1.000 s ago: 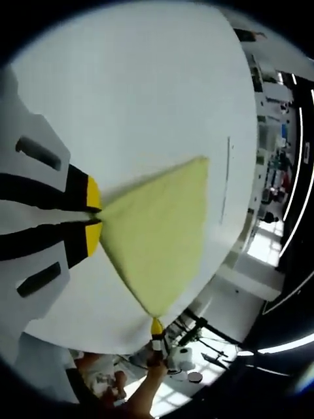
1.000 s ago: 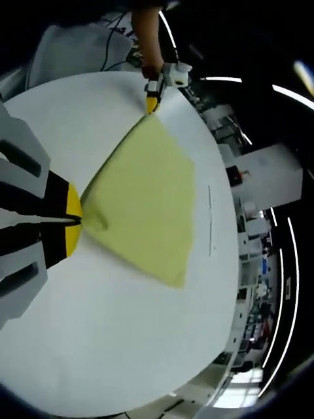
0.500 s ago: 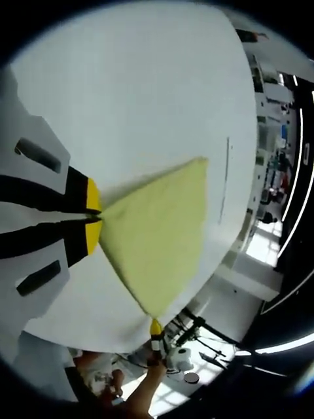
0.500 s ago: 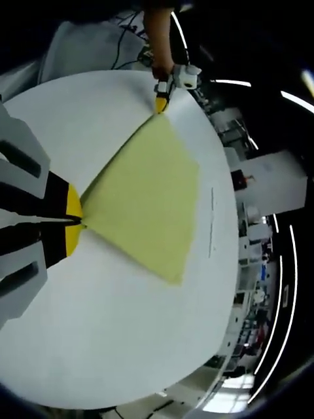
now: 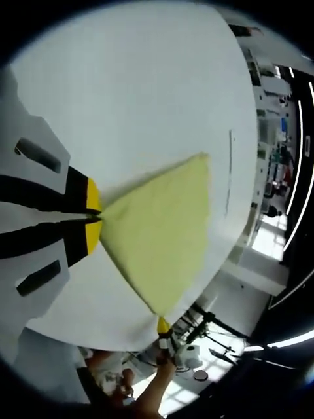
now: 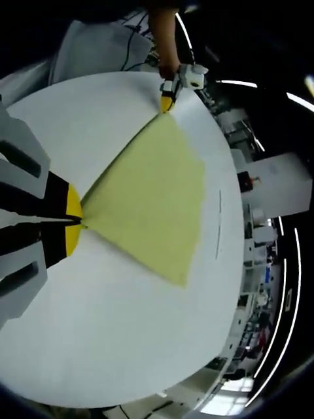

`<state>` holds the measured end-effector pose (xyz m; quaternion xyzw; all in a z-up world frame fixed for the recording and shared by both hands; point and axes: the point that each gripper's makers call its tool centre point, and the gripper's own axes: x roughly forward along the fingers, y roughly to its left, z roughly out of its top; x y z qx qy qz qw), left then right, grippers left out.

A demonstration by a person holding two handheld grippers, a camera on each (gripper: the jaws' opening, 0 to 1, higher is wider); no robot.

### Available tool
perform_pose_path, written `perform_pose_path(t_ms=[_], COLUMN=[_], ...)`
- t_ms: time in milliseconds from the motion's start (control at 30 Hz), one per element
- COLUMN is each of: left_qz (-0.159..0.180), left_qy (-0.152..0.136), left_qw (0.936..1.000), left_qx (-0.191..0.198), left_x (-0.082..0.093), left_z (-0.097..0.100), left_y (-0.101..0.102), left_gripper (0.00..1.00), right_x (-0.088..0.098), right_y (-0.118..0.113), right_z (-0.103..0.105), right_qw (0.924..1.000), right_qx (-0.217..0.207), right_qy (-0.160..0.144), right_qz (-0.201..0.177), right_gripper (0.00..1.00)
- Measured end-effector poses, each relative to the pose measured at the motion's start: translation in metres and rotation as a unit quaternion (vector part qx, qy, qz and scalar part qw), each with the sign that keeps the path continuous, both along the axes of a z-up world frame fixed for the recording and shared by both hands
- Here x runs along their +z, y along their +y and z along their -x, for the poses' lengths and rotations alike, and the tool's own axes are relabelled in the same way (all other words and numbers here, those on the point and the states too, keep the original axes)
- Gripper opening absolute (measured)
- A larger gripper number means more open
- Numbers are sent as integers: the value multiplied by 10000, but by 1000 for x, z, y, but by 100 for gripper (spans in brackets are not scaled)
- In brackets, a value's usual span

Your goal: Fold the garment on the visible template until the final outline fits inside the template.

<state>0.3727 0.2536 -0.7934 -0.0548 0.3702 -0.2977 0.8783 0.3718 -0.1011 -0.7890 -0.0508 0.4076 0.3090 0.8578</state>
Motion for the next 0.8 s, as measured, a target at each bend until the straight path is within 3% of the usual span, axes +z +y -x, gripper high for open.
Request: perform_pose_path(t_ms=[800], left_qz=[-41], left_qy=[-52], left_qw=[10000], left_qx=[10], left_x=[3], left_z=[30], left_y=[-6], left_gripper=[0], right_x=[-1], right_y=[-8], right_z=[26], right_qw=[9998], right_qx=[-159], right_qy=[18], right_qz=[-77], right_gripper=[0])
